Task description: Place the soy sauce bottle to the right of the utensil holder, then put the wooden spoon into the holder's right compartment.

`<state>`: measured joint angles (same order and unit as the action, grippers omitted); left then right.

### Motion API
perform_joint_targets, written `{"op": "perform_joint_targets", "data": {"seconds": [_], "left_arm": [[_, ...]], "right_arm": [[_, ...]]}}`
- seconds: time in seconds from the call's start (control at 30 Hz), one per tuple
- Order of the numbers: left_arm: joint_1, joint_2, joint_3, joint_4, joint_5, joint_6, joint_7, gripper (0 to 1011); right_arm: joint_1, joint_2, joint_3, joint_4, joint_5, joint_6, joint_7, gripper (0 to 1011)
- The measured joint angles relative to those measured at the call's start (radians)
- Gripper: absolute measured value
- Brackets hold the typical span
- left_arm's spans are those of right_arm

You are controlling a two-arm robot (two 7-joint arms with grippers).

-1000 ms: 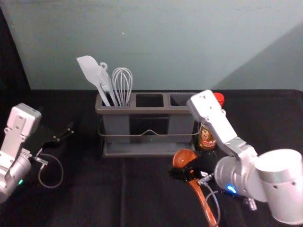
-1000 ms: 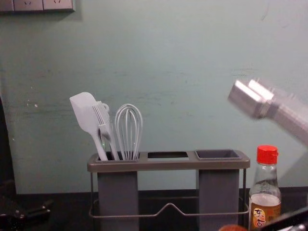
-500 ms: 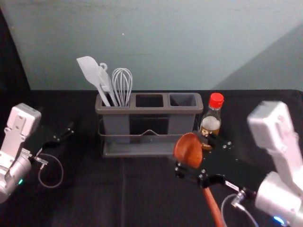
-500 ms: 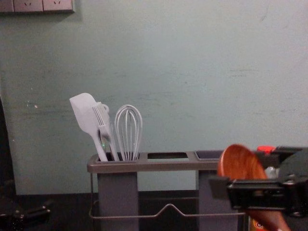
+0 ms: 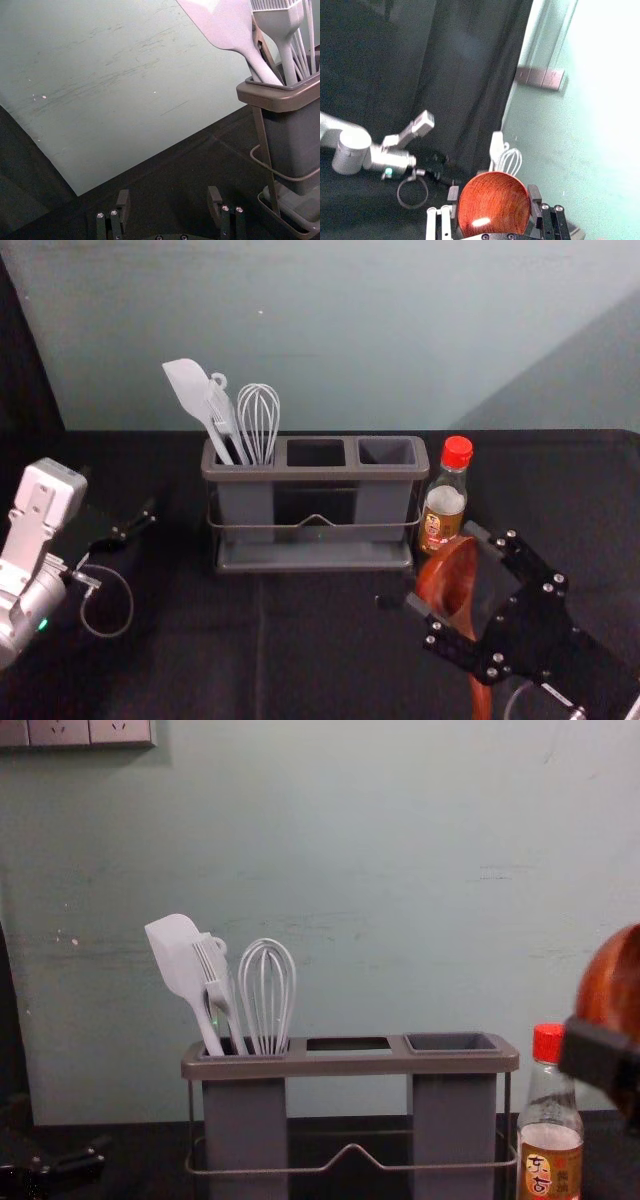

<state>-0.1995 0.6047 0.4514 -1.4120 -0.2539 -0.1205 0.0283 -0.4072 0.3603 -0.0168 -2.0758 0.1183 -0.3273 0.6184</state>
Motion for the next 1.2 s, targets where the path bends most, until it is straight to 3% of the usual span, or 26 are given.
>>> {"op": "perform_joint_targets", "data": {"seconds": [0.03, 0.1, 0.93, 1.03, 1.1, 1.17, 1.2], "left_arm": [[0.000, 0.000, 0.000, 0.000, 0.000, 0.000, 0.000, 1011], [0.000, 0.000, 0.000, 0.000, 0.000, 0.000, 0.000, 1011], [0.000, 0.000, 0.000, 0.000, 0.000, 0.000, 0.000, 1011], [0.000, 0.000, 0.000, 0.000, 0.000, 0.000, 0.000, 1012], [0.000, 0.000, 0.000, 0.000, 0.000, 0.000, 0.000, 1011], [0.000, 0.000, 0.000, 0.000, 0.000, 0.000, 0.000, 1011], [0.000, 0.000, 0.000, 0.000, 0.000, 0.000, 0.000, 1012]], "right_arm": [[-0.012, -0.002, 0.003, 0.045, 0.055, -0.117, 0.007, 841], [-0.015, -0.003, 0.002, 0.055, 0.066, -0.141, 0.009, 841], [-0.019, 0.000, 0.006, 0.044, 0.056, -0.134, 0.009, 840], [0.020, 0.004, -0.009, 0.061, 0.056, -0.125, 0.005, 841], [0.084, 0.014, -0.024, 0.075, 0.053, -0.092, 0.000, 841], [0.100, 0.016, -0.028, 0.078, 0.051, -0.085, 0.000, 841], [0.171, 0.026, -0.041, 0.096, 0.052, -0.053, 0.001, 841]]}}
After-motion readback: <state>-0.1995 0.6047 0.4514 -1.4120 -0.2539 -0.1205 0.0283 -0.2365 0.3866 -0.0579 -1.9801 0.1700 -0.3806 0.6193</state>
